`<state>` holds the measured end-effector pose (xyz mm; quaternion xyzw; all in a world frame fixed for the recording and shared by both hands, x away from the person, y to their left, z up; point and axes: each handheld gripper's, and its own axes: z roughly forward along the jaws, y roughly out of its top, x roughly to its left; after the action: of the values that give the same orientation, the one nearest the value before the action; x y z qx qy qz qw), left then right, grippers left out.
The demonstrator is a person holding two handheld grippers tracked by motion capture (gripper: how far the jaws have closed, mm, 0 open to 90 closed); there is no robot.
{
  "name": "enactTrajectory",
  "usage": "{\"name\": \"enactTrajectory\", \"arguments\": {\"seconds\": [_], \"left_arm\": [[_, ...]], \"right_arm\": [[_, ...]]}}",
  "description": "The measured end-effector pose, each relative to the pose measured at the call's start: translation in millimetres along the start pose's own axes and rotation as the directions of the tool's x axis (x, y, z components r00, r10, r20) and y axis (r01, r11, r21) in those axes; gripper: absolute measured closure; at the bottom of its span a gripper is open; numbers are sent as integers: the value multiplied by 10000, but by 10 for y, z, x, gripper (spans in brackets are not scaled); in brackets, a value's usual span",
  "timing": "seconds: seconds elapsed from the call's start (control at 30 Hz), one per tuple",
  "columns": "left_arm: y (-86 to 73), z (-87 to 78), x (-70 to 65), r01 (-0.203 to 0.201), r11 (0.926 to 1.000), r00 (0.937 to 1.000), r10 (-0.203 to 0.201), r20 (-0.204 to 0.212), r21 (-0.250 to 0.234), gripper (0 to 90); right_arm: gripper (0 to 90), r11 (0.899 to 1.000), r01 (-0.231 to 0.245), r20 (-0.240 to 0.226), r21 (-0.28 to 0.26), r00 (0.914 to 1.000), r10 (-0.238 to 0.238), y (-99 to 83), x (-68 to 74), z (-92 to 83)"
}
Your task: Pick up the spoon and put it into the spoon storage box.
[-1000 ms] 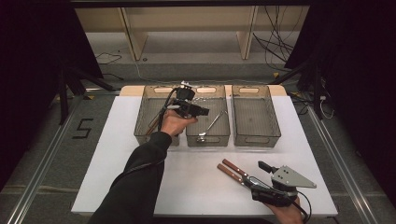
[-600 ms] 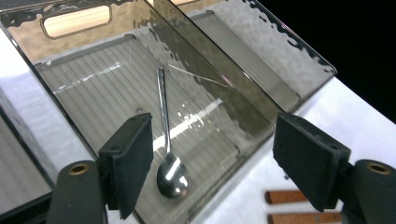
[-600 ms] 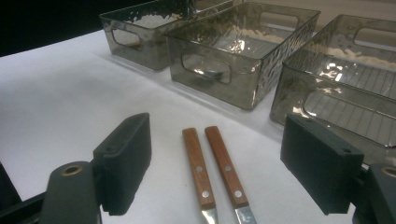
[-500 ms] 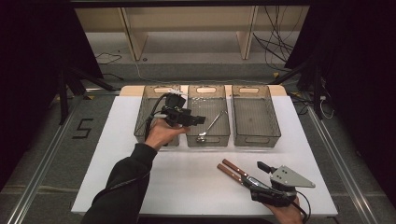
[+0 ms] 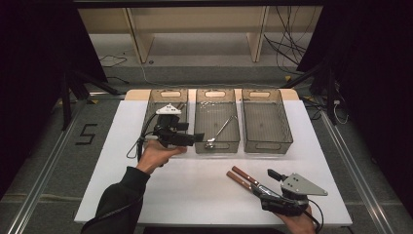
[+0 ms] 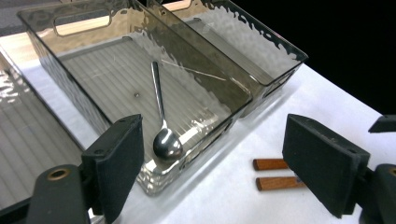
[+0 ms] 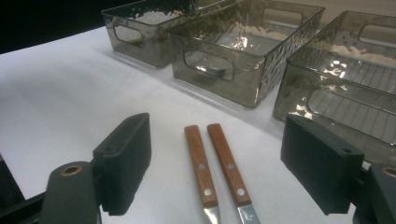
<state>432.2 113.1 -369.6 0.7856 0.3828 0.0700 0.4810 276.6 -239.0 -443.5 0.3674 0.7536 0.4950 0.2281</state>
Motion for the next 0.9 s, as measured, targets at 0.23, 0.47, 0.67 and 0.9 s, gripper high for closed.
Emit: {"name": "enactTrajectory", "arguments": {"seconds": [0.23,0.47,0.67,0.9], "left_arm": [[-222,-67,73,-28,9999,10000,29,82,-120,204],[-381,-131,63,-127,9998,9999,127,4,-179,202],[-497,-224,54,-73,9995,10000,73,-29,-318,202],[-648,-353,31,-171,9982,9998,166,-98,-569,202]], "right_arm": [[251,10000,-35,-13,13,10000,35,-4,-6,1],[251,9999,-11,-33,100,10000,11,-5,-18,11],[251,9999,-47,-46,96,10000,48,-3,-18,23],[251,9999,-57,-43,121,10000,57,-5,-23,23]]}}
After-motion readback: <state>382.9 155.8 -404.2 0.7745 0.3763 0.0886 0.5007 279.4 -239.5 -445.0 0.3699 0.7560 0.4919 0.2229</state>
